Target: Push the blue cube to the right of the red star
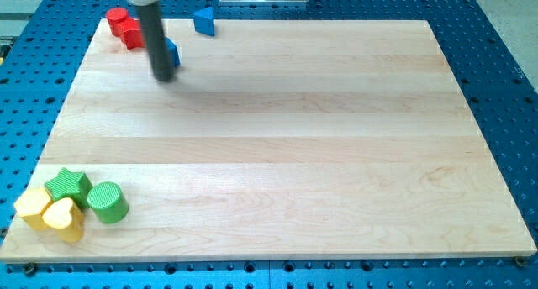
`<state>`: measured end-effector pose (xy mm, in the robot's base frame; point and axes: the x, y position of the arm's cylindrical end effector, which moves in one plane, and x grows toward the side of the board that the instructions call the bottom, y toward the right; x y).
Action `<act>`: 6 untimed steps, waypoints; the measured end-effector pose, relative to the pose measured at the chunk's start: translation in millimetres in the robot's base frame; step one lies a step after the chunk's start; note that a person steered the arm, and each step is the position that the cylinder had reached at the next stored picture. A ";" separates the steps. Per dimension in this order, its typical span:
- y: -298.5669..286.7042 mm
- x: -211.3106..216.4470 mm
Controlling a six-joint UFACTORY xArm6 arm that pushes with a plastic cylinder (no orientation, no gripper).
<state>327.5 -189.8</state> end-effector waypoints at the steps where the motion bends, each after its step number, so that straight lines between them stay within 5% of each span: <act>1: -6.1 -34.1; 3: 24.4 10.7; 5: 47.0 -64.8; 6: 77.0 -59.8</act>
